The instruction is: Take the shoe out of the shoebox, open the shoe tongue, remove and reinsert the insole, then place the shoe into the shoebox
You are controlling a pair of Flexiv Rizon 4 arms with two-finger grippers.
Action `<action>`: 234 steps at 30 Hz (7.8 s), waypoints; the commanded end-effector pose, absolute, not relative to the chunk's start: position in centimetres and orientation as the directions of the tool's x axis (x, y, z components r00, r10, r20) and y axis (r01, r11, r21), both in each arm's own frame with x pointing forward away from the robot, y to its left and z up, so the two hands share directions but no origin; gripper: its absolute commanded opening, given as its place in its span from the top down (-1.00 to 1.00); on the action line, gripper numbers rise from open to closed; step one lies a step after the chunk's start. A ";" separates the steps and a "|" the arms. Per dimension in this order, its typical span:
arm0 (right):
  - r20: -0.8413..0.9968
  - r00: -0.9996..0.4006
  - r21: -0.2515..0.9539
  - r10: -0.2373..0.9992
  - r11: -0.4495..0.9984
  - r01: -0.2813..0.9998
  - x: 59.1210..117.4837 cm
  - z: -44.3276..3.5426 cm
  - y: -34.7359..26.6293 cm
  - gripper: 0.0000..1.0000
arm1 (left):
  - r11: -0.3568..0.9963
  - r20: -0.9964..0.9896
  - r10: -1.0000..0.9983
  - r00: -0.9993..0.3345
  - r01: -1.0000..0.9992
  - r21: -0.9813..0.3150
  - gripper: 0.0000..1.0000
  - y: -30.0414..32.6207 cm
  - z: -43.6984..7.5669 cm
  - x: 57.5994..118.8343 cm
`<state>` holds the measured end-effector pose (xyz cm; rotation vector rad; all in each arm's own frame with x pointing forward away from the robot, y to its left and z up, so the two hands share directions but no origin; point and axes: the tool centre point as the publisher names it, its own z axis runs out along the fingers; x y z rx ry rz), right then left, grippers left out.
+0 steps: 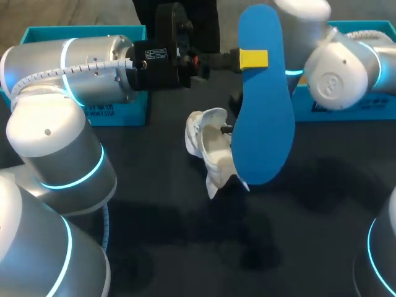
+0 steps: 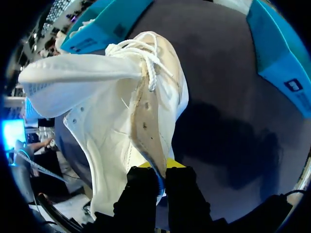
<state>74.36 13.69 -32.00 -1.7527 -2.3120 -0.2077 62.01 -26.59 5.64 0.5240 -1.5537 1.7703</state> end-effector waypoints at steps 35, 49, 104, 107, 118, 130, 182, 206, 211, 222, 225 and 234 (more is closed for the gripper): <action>0.329 -0.110 0.012 0.938 0.113 0.994 72.7 -38.6 14.8 1.00 | -0.025 0.707 0.243 -0.664 -0.733 -0.680 1.00 -26.6 5.5 61.9; 0.341 -0.112 0.006 0.933 0.117 0.993 71.2 -38.6 15.7 1.00 | -0.025 0.707 0.243 -0.664 -0.733 -0.680 1.00 -26.6 5.5 61.9; 0.613 -0.243 0.173 0.752 0.172 0.970 71.6 -27.5 11.8 -1.00 | -0.025 0.707 0.243 -0.664 -0.733 -0.680 1.00 -26.6 5.5 61.9; 0.684 -0.241 0.169 0.688 0.172 0.971 71.8 -26.5 11.6 -1.00 | -0.025 0.707 0.243 -0.664 -0.733 -0.680 1.00 -26.6 5.5 61.9; 0.803 -0.246 0.189 0.543 0.159 0.969 72.3 -22.8 11.6 -1.00 | -0.025 0.707 0.243 -0.664 -0.733 -0.680 1.00 -26.6 5.5 61.9; 0.902 -0.223 0.213 0.369 0.068 0.975 73.3 -18.2 11.1 -1.00 | 0.002 0.571 0.185 -0.799 -0.581 -0.814 1.00 -25.6 3.4 62.3; 0.965 -0.063 0.074 0.255 -0.033 0.997 74.1 -13.4 9.4 -1.00 | -0.057 -0.712 0.090 -0.696 0.710 -0.701 1.00 -23.2 -5.7 68.7; 0.981 0.051 -0.037 0.188 -0.077 0.996 74.9 -11.1 9.6 -1.00 | -0.009 -0.928 0.188 0.323 0.945 0.328 1.00 -25.0 -9.2 71.6; 0.984 0.057 -0.046 0.170 -0.066 0.997 74.9 -10.8 10.1 -1.00 | 0.012 -0.905 0.131 0.406 0.912 0.411 1.00 -25.9 -9.1 71.7; 0.987 0.056 -0.045 0.150 -0.073 0.996 75.2 -10.4 10.4 -1.00 | 0.024 -0.908 0.066 0.413 0.910 0.415 1.00 -26.7 -9.9 71.1; 0.987 0.050 -0.040 0.151 -0.068 0.997 75.4 -10.2 10.6 -1.00 | 0.047 -0.922 0.070 0.382 0.922 0.385 1.00 -26.7 -10.3 71.0; 0.990 0.032 -0.025 0.139 -0.053 0.998 76.0 -10.1 11.5 -0.81 | 0.071 -0.946 0.083 0.314 0.945 0.320 1.00 -27.1 -11.1 70.6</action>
